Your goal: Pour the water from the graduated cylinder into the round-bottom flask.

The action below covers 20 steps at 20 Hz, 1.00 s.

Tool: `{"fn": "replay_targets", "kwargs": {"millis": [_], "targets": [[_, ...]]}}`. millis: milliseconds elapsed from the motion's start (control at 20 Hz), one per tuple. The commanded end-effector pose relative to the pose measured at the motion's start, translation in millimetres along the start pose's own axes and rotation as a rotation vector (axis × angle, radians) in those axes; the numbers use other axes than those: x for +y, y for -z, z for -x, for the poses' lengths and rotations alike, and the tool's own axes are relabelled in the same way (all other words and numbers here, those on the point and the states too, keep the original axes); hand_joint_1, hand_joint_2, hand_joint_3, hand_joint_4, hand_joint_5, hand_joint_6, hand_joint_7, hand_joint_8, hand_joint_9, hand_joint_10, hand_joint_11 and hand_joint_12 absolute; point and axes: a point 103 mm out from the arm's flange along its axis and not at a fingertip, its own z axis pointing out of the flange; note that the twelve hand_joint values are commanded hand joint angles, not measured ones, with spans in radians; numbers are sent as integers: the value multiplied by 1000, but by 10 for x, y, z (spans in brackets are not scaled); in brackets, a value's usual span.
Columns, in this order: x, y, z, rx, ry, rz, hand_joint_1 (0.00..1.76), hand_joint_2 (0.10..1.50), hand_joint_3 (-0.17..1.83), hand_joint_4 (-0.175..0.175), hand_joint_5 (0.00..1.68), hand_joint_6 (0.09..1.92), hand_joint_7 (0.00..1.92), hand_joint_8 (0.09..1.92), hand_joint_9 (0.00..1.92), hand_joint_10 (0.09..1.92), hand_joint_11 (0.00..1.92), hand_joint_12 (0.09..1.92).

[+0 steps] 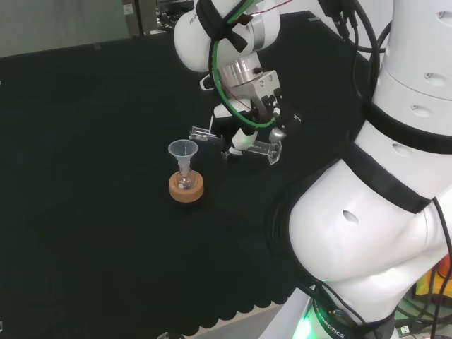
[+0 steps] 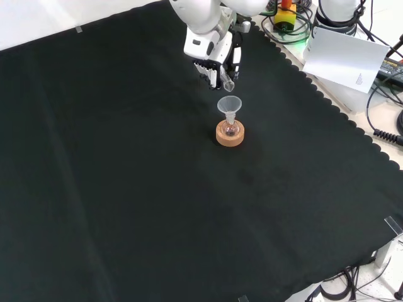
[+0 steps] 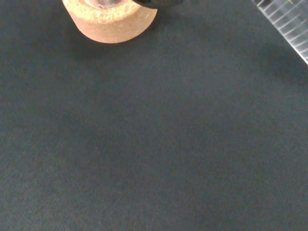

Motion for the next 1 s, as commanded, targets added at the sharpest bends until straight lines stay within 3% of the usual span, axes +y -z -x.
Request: {"fn": "replay_targets", "kwargs": {"millis": [50,1000], "targets": [[-1,41,-21,-33,-7,-30,1122,1145,-21,-113,963,1066,1385,257,1536,87,1446,654],[-43,130,13,-147,-67,-128,1122,1146,-24,-115,963,1066,1387,247,1536,87,1444,649]]}}
